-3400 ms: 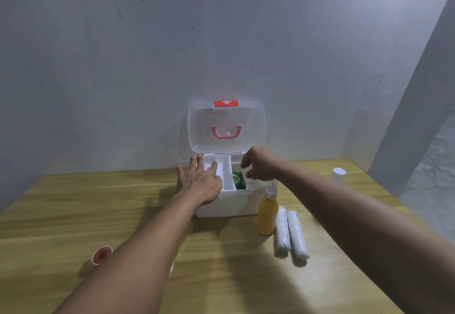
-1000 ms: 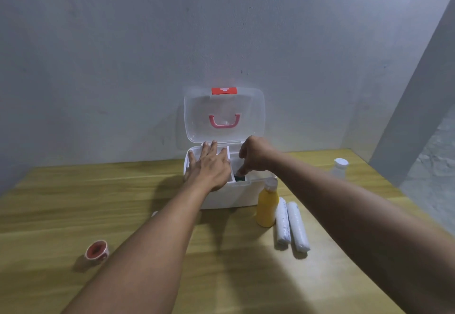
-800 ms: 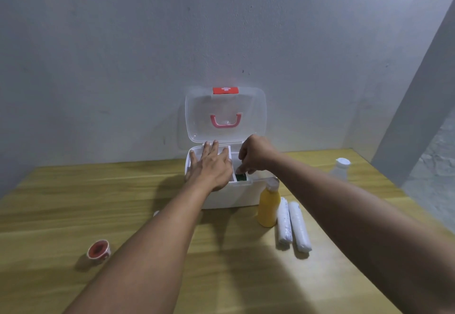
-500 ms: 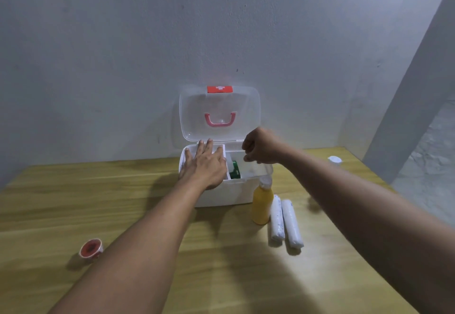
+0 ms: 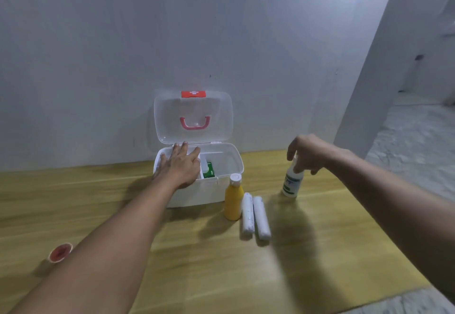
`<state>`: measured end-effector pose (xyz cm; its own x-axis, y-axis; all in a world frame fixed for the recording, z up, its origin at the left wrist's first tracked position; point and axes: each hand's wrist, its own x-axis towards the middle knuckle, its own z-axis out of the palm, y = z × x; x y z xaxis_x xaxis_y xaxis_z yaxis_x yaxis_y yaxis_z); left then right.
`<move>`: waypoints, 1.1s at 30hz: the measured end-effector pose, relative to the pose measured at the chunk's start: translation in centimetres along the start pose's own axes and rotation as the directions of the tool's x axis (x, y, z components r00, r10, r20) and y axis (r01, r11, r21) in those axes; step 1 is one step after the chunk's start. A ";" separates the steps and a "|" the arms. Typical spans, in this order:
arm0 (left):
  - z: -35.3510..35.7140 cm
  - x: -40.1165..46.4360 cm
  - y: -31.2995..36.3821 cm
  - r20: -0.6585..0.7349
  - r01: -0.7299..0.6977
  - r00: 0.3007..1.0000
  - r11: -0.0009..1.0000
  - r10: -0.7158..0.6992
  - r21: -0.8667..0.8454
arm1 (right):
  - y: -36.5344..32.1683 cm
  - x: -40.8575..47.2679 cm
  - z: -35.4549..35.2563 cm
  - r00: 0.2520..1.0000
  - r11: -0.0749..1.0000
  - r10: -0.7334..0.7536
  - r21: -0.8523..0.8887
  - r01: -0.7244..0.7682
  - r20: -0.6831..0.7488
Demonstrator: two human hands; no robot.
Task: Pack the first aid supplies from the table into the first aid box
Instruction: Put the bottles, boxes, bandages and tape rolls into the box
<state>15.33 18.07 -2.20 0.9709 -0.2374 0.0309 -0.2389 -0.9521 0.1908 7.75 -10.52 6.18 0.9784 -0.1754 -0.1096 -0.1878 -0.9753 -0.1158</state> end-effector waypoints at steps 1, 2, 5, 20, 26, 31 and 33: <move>0.0 0.0 0.0 0.001 0.001 1.000 1.000 -0.001 -0.003 | 0.2 -0.1 0.2 1.000 1.000 -0.008 0.008 0.008 -0.014; 0.0 -0.1 0.0 0.002 0.002 1.000 1.000 -0.002 -0.007 | 0.3 -0.2 0.2 0.999 1.000 -0.017 0.006 0.017 -0.029; 0.0 -0.1 0.0 0.008 0.010 1.000 1.000 -0.010 -0.018 | -0.3 -0.7 -1.1 0.993 0.997 -0.078 -0.009 0.078 -0.087; -0.1 -0.3 -0.1 -0.012 -0.006 1.000 0.997 0.005 -0.083 | -12.1 0.4 -0.7 0.889 0.846 -0.378 0.295 0.445 -0.258; -0.4 -0.6 0.1 -0.030 -0.009 1.000 0.996 0.006 -0.094 | -13.9 1.4 2.8 0.898 0.835 -0.419 0.330 0.440 -0.136; -0.5 -0.4 -0.1 -0.020 -0.014 1.000 0.994 0.012 -0.106 | -14.6 1.4 2.8 0.888 0.828 -0.447 0.327 0.456 -0.107; -0.4 -0.3 -0.1 -0.025 -0.012 1.000 0.993 0.009 -0.120 | -14.4 1.3 2.4 0.895 0.831 -0.440 0.346 0.435 -0.068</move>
<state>15.04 18.32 -1.80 0.9689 -0.2407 0.0573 -0.2465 -0.9191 0.3073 11.49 3.59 5.38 0.9645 0.2634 0.0196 0.2395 -0.8406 -0.4859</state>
